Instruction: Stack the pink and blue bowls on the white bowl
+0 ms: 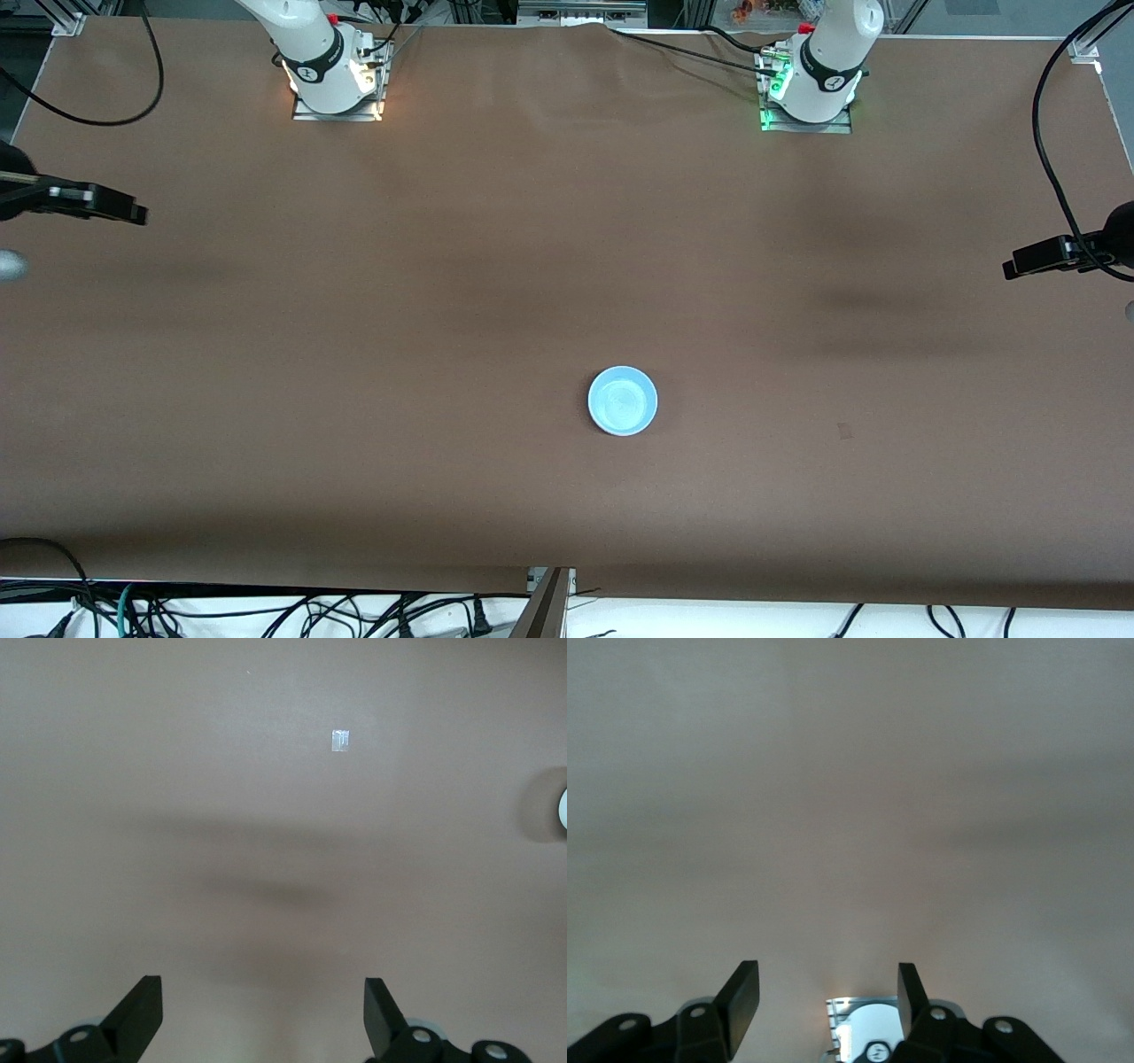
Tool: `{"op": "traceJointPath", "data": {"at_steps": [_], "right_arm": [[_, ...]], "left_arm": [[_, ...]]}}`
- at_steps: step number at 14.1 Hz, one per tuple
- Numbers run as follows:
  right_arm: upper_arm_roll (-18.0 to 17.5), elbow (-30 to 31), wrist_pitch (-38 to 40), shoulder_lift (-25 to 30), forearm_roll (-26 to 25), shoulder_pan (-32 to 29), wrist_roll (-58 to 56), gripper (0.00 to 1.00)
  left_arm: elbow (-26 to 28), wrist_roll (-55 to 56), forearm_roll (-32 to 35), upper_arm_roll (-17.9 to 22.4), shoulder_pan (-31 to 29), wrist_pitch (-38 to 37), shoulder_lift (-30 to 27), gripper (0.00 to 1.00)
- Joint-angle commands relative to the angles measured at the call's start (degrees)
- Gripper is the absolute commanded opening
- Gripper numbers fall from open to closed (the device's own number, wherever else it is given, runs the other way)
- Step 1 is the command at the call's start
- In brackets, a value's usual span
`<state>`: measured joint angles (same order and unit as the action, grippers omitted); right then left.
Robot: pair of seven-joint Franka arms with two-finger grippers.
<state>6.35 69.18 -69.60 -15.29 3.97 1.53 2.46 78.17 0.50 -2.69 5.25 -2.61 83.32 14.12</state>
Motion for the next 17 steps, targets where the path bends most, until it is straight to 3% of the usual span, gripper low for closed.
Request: {"op": "traceJointPath", "data": {"at_steps": [1,3,7,12,15,17], "right_arm": [[1.39,17.86,-9.99,10.69,-0.01,0.67,-1.76,0.71],[1.39,26.67,-16.43,16.23,-0.53,0.67,-1.76,0.71],[0.51,32.67,-18.12,20.81,-2.2,0.93,-0.88,0.71],[-5.37,51.72,-27.07,35.82,-6.51,1.02,5.08,0.71],[-5.56,53.78,-27.61,37.44,-6.6,0.84,5.45,0.74],[-4.94,53.51,-26.74,37.26,-6.6,0.84,4.75,0.82]], "left_arm": [[-0.21,-1.21,1.02,-0.15,-0.12,0.09,-0.05,1.0],[-0.21,-1.21,1.02,-0.15,-0.12,0.09,-0.05,1.0],[-0.21,-1.21,1.02,-0.15,-0.12,0.09,-0.05,1.0],[-0.21,-1.21,1.02,-0.15,-0.12,0.09,-0.05,1.0],[-0.21,-1.21,1.02,-0.15,-0.12,0.09,-0.05,1.0],[-0.21,-1.21,1.02,-0.15,-0.03,0.09,-0.05,1.0]]}}
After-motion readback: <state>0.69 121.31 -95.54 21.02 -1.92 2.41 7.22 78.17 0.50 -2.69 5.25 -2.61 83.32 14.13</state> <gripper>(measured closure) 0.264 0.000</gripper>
